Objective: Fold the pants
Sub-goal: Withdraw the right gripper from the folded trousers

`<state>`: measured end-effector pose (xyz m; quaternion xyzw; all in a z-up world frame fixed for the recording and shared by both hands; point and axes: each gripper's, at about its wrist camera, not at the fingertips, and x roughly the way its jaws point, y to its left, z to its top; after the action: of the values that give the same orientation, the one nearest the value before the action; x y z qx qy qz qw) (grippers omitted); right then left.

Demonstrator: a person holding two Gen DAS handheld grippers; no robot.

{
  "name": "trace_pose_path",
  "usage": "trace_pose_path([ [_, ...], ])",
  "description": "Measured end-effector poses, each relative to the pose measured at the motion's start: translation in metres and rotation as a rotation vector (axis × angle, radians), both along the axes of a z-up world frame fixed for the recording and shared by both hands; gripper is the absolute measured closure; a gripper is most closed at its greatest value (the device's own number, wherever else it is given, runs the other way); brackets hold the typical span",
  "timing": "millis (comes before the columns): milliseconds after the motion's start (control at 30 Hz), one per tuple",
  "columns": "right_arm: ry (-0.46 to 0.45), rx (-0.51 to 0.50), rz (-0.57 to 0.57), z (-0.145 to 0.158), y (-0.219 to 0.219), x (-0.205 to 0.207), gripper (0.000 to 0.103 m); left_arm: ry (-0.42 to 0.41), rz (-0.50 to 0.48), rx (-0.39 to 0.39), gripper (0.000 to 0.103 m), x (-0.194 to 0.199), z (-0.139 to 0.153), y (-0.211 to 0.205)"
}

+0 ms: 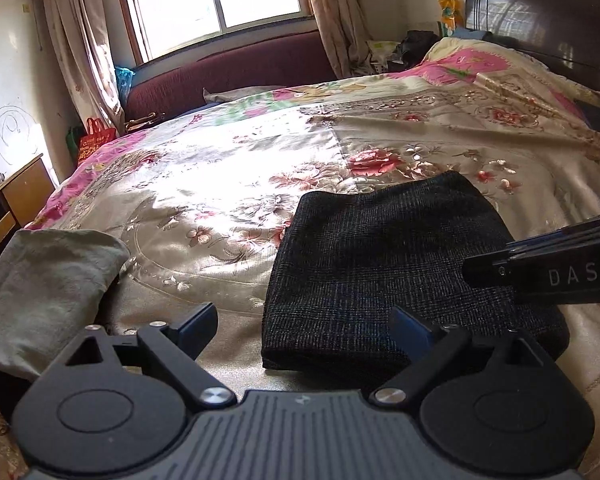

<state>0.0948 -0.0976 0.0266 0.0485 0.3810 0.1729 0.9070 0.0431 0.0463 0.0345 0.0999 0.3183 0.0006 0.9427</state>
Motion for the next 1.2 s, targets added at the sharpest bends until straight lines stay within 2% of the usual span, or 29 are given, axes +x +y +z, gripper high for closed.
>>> trace_pose_path([
  [667, -0.008, -0.001, -0.019, -0.006, -0.014, -0.023, 0.064, -0.004, -0.042, 0.063, 0.000, -0.016, -0.004, -0.017],
  [1000, -0.018, 0.013, -0.036, -0.011, -0.020, -0.039, 0.060, 0.005, -0.049, 0.061, 0.000, -0.026, -0.008, -0.019],
  [1200, -0.014, 0.024, -0.052, -0.016, -0.025, -0.050, 0.060, 0.038, -0.057, 0.043, 0.000, -0.031, -0.014, -0.023],
])
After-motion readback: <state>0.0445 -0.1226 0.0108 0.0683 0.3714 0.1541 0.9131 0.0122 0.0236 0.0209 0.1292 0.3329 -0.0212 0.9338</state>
